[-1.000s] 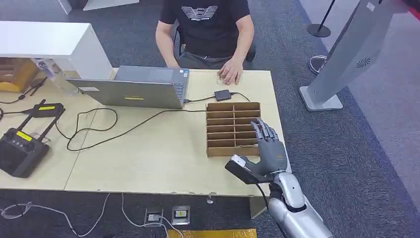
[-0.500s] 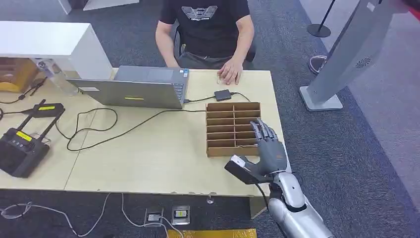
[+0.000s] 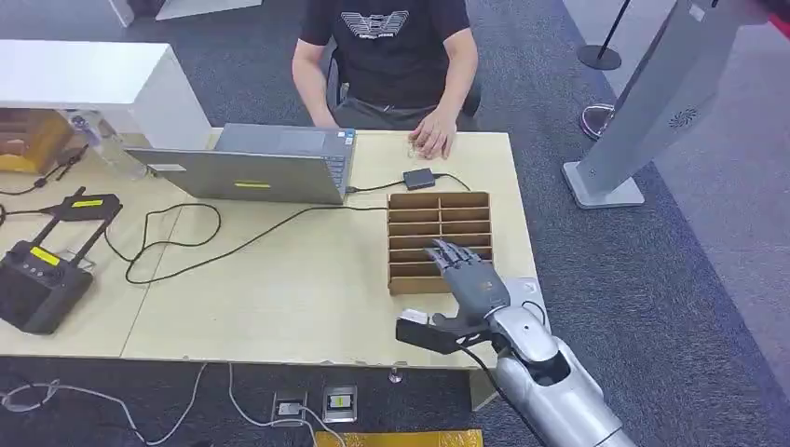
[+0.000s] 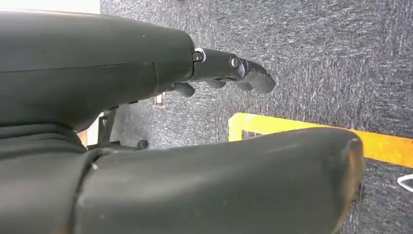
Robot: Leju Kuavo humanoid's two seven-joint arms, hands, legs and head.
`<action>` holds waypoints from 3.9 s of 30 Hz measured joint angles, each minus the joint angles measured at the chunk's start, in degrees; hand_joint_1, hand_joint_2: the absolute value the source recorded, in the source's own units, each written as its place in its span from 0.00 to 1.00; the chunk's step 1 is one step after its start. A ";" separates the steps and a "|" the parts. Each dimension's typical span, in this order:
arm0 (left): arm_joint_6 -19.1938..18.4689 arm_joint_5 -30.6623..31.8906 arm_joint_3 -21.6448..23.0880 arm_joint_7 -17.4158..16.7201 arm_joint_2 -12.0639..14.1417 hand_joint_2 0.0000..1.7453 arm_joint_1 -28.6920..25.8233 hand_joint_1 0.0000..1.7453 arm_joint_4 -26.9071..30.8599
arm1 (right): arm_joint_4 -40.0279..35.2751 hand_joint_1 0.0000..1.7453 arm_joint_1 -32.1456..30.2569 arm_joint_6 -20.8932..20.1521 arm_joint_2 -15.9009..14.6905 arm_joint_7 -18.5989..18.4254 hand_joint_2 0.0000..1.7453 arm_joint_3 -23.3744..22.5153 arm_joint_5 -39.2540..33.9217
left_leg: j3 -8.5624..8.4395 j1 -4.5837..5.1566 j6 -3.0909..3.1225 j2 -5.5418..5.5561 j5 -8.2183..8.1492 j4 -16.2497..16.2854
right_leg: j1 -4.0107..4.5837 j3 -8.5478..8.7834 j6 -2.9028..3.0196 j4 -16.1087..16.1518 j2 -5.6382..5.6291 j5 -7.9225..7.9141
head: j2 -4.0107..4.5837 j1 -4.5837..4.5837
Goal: Pass the card to the sensor for recognition and then transmit it.
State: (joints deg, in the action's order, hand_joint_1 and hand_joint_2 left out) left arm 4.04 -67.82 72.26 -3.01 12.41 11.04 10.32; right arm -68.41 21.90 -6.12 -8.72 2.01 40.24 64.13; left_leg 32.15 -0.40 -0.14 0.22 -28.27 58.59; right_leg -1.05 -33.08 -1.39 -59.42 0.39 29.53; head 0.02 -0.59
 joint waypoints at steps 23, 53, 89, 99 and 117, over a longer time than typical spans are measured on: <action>1.86 2.58 0.02 2.38 -0.11 0.00 0.01 0.00 0.00 | -6.49 0.00 -3.00 -2.40 -1.31 -3.48 1.00 -4.28 2.08 | -0.03 0.00 -0.01 -0.01 -0.01 0.00 | 0.00 -0.02 0.00 0.01 -0.07 0.00 | 0.00 0.00; 2.62 2.29 0.02 2.40 -0.85 0.00 0.05 0.00 0.02 | -5.64 0.00 -4.14 5.74 -1.38 -0.41 1.00 -4.57 5.57 | -0.01 0.00 -0.01 -0.02 -0.01 0.00 | 0.00 -0.01 0.00 0.01 -0.07 0.00 | 0.00 -0.02; 2.56 2.27 0.02 2.40 -1.16 0.00 0.07 0.00 0.00 | 2.21 0.00 -2.23 8.72 0.66 -1.40 1.00 -4.20 6.88 | 0.00 0.00 -0.01 -0.02 -0.01 0.00 | 0.00 -0.01 0.00 0.00 -0.06 0.00 | 0.00 -0.02; 2.54 2.36 0.02 2.40 -1.14 0.00 0.06 0.00 0.00 | 3.72 0.00 -2.22 9.20 0.66 -1.81 1.00 -4.20 6.86 | 0.00 0.00 -0.01 -0.02 -0.01 0.00 | 0.00 -0.01 0.00 0.00 -0.06 0.00 | 0.00 -0.02; 2.21 2.58 0.02 2.40 -1.05 0.00 0.07 0.00 -0.02 | 5.25 1.00 -1.68 9.11 0.68 -2.19 1.00 -4.20 6.75 | -0.01 0.00 -0.01 -0.02 -0.01 0.00 | 0.00 -0.01 0.00 0.01 -0.06 0.00 | 0.00 -0.02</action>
State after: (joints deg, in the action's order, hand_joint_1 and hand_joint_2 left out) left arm 6.25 -65.24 72.28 -0.61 11.37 11.11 10.29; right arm -63.17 20.21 2.99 -8.04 -0.18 36.04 70.88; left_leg 32.14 -0.41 -0.15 0.21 -28.29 58.59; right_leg -1.05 -33.09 -1.39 -59.41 0.33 29.53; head 0.02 -0.61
